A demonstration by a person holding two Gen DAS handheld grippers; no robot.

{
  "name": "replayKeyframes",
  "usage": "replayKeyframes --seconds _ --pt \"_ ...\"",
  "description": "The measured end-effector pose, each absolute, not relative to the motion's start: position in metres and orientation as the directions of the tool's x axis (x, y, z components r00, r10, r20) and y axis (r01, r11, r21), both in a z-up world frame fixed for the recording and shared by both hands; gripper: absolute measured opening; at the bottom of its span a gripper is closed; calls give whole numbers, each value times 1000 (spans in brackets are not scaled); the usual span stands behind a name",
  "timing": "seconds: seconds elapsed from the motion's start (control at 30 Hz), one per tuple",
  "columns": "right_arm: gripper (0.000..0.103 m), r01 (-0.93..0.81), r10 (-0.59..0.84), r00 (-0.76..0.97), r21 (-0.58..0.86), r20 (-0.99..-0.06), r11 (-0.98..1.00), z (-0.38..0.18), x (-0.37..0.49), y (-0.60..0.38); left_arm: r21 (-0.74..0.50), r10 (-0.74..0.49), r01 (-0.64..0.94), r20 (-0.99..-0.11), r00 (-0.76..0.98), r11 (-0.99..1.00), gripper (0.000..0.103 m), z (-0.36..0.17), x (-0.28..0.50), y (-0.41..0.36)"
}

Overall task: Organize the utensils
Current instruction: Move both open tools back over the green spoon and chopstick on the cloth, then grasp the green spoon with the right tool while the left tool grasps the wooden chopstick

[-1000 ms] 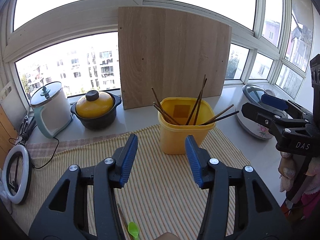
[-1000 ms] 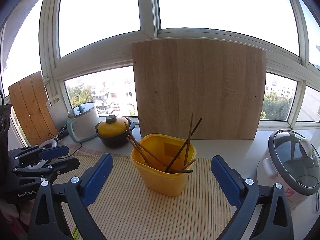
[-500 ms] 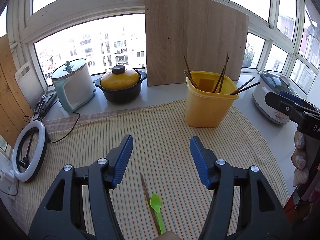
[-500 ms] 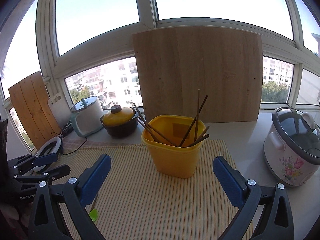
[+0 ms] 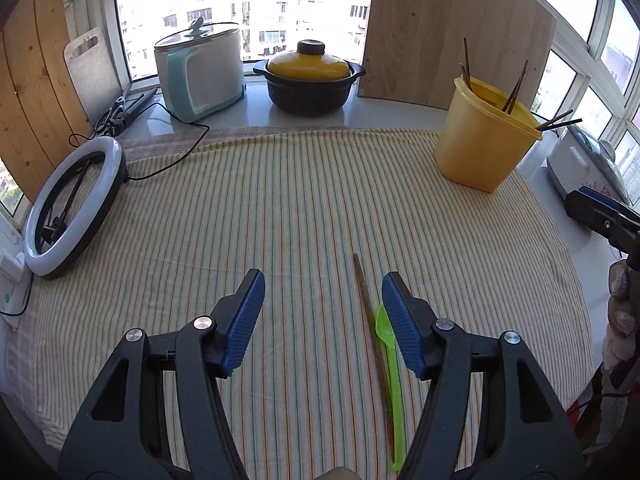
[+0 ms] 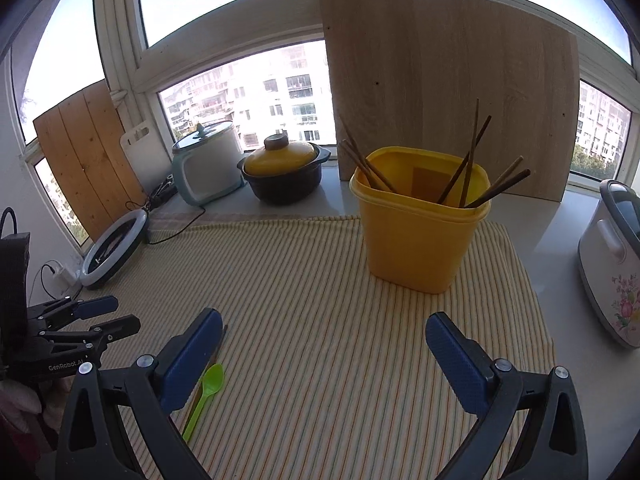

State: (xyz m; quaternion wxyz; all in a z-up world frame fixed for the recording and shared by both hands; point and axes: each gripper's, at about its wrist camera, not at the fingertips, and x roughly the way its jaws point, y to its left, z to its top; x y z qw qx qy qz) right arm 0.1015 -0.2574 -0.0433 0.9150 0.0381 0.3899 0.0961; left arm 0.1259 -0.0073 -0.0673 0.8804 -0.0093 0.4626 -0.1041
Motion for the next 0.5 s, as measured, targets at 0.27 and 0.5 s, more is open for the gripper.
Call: replayKeyframes --seconds 0.27,0.5 --pt "82 -239 327 471 238 -820 941 -102 116 -213 -147 -207 161 -853 479 976 37 -98 118 5" --pt "50 -241 399 254 342 -881 908 -147 123 -180 -173 -226 155 -864 449 973 31 -113 112 16"
